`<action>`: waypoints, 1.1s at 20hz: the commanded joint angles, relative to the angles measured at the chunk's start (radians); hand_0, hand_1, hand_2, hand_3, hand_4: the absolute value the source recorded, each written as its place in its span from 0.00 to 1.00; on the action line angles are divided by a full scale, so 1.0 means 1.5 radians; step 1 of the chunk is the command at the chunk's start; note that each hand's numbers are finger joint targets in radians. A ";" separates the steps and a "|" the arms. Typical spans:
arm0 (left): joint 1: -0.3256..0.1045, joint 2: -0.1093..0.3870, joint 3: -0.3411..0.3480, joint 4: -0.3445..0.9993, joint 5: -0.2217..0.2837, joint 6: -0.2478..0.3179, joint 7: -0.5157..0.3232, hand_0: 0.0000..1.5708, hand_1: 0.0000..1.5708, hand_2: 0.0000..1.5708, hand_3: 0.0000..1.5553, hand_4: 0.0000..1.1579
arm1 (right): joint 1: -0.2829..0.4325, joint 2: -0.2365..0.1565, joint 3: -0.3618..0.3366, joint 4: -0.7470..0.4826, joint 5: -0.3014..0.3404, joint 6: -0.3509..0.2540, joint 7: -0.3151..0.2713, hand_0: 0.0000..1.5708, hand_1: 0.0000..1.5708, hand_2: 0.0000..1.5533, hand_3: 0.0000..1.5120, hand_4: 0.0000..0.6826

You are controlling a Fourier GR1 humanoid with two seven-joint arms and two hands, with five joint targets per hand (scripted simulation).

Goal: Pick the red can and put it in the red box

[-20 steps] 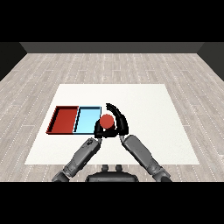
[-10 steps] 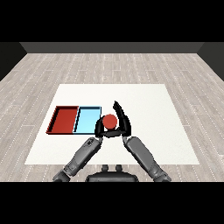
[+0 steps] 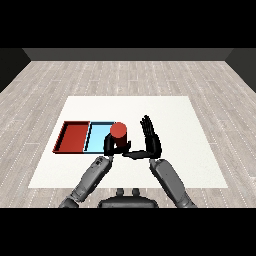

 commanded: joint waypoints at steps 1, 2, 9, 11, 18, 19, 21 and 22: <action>-0.015 0.009 0.057 0.055 0.005 -0.053 -0.042 1.00 1.00 1.00 0.95 0.97 | 0.057 -0.053 -0.061 -0.069 -0.052 0.067 -0.004 0.00 0.00 0.00 0.00 0.00; 0.019 0.045 0.047 -0.045 -0.002 -0.025 0.020 1.00 1.00 1.00 0.95 0.97 | 0.093 -0.050 -0.053 -0.100 -0.056 0.062 -0.011 0.00 0.00 0.00 0.00 0.00; 0.016 0.128 0.122 -0.047 -0.022 -0.032 0.050 1.00 1.00 1.00 0.95 0.97 | 0.190 -0.114 -0.132 -0.164 -0.088 0.113 -0.026 0.00 0.00 0.00 0.00 0.00; -0.009 0.190 0.173 -0.075 0.007 -0.057 0.117 1.00 1.00 1.00 0.96 0.97 | 0.199 -0.105 -0.142 -0.142 -0.089 0.100 -0.016 0.00 0.00 0.00 0.00 0.00; -0.033 0.292 0.206 0.068 -0.068 -0.056 0.148 1.00 1.00 0.98 0.95 0.98 | 0.242 -0.103 -0.173 -0.071 -0.100 0.140 -0.079 0.00 0.00 0.00 0.00 0.00; -0.030 0.304 0.211 0.102 -0.073 -0.066 0.142 1.00 1.00 0.98 0.94 0.97 | 0.257 -0.111 -0.177 -0.108 -0.110 0.140 -0.060 0.00 0.00 0.00 0.00 0.00; 0.000 0.347 0.223 0.127 -0.064 -0.097 0.172 1.00 1.00 0.99 0.96 0.96 | 0.284 -0.115 -0.187 -0.086 -0.127 0.174 -0.094 0.00 0.00 0.00 0.00 0.00; -0.053 0.344 0.228 0.195 -0.065 -0.104 0.201 1.00 1.00 0.99 0.96 0.96 | 0.247 -0.127 -0.196 -0.087 -0.128 0.166 -0.055 0.00 0.00 0.00 0.00 0.00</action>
